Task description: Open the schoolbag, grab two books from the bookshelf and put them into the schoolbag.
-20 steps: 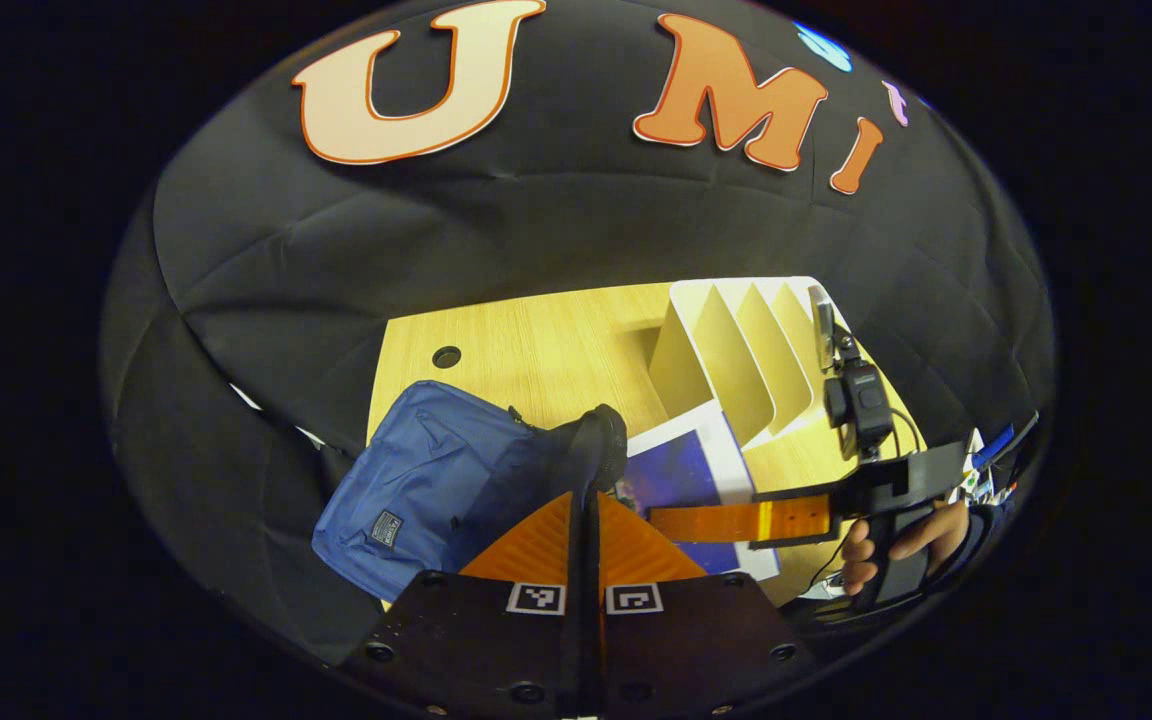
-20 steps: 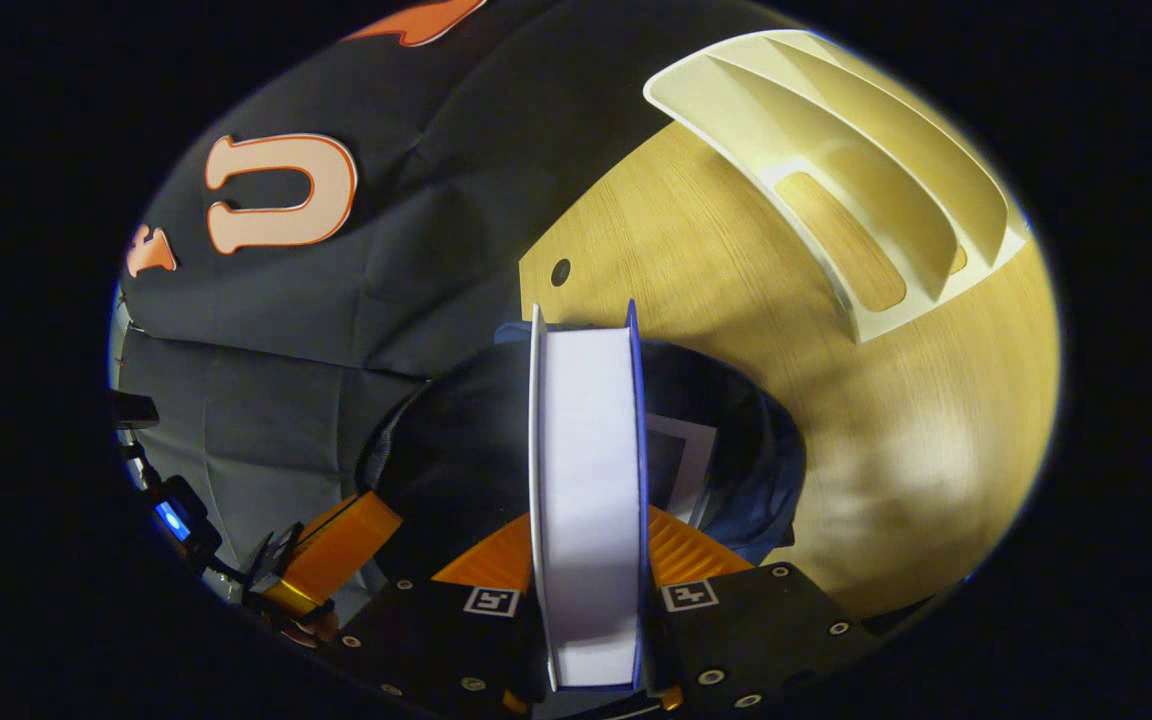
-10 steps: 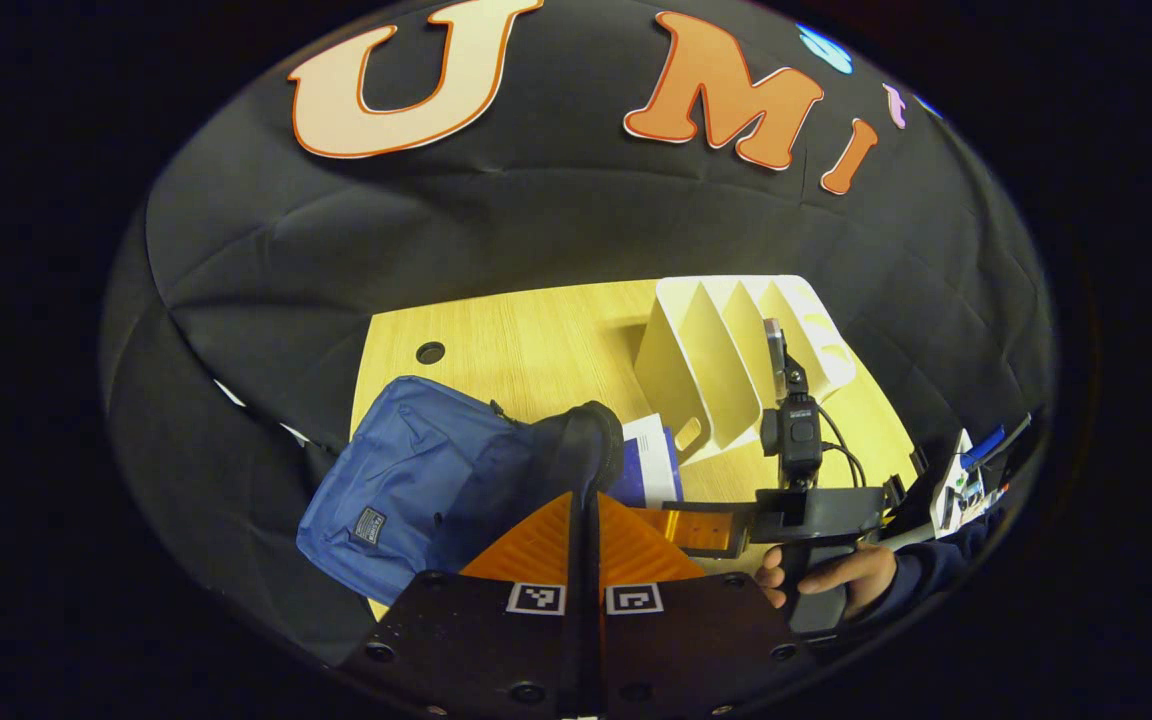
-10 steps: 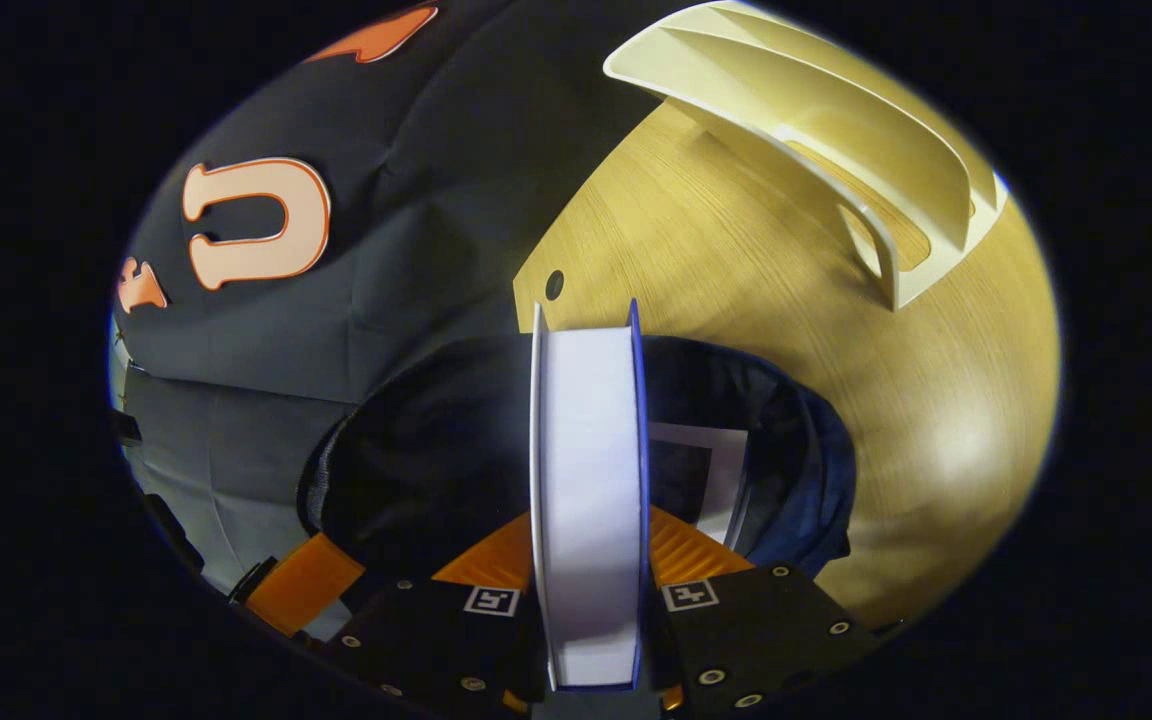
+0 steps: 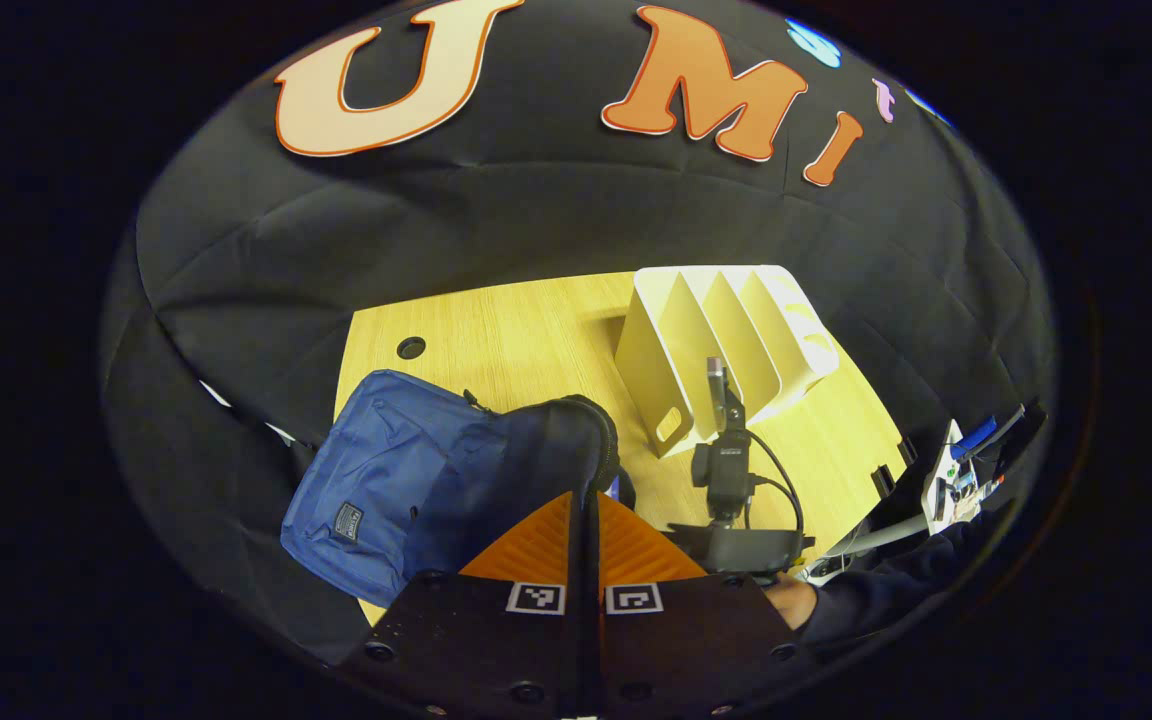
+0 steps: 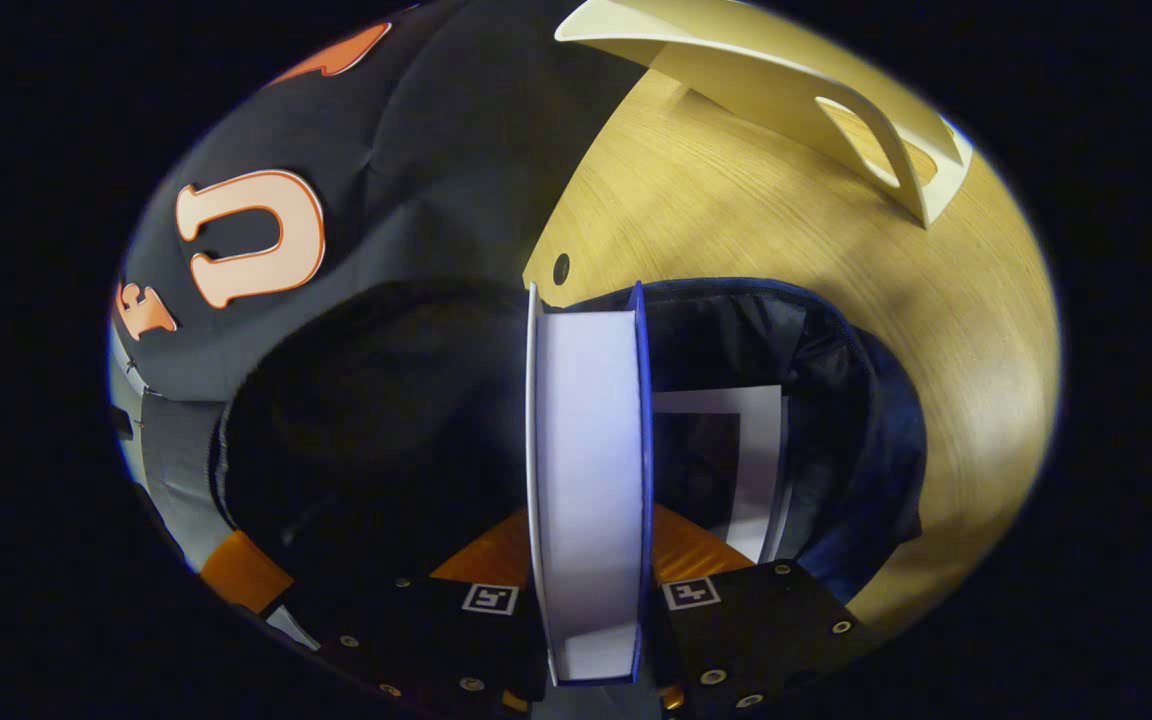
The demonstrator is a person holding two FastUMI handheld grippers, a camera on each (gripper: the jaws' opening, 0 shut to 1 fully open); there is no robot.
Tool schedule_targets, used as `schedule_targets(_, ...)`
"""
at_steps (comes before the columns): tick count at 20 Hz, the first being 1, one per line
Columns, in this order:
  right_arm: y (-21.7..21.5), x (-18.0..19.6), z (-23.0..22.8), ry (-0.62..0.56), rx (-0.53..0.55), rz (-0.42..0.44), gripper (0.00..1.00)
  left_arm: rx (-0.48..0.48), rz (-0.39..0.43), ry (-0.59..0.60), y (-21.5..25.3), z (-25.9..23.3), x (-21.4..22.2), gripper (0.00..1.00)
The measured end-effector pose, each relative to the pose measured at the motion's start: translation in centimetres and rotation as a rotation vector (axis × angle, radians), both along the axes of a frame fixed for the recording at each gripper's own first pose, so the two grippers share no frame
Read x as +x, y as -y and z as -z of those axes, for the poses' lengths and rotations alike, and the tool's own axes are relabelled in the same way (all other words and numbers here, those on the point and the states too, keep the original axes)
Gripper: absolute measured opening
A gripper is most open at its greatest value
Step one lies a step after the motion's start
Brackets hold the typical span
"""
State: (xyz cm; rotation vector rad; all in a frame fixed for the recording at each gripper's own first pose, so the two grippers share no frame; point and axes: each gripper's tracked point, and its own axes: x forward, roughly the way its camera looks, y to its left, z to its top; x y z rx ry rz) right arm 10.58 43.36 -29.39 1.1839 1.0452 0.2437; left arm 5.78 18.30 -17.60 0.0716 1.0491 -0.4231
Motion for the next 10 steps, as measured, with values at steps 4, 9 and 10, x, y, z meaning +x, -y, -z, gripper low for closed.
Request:
schedule_targets(4, -1.5, 0.2, 0.4, 0.006, 0.023, -0.015, 0.38, 0.002, 0.012, 0.0, 0.3, 0.0, -0.2, 0.0)
schedule_targets(9, -2.7, 0.3, 1.3, -0.03, 0.034, -0.036, 0.4, 0.013, 0.026, -0.012, 0.7, 0.7, -0.1, 0.0)
schedule_targets(10, -2.7, -0.2, 2.0, -0.065, 0.0, -0.05, 0.41, 0.016, 0.026, -0.007, 0.6, 0.6, 0.1, 0.0)
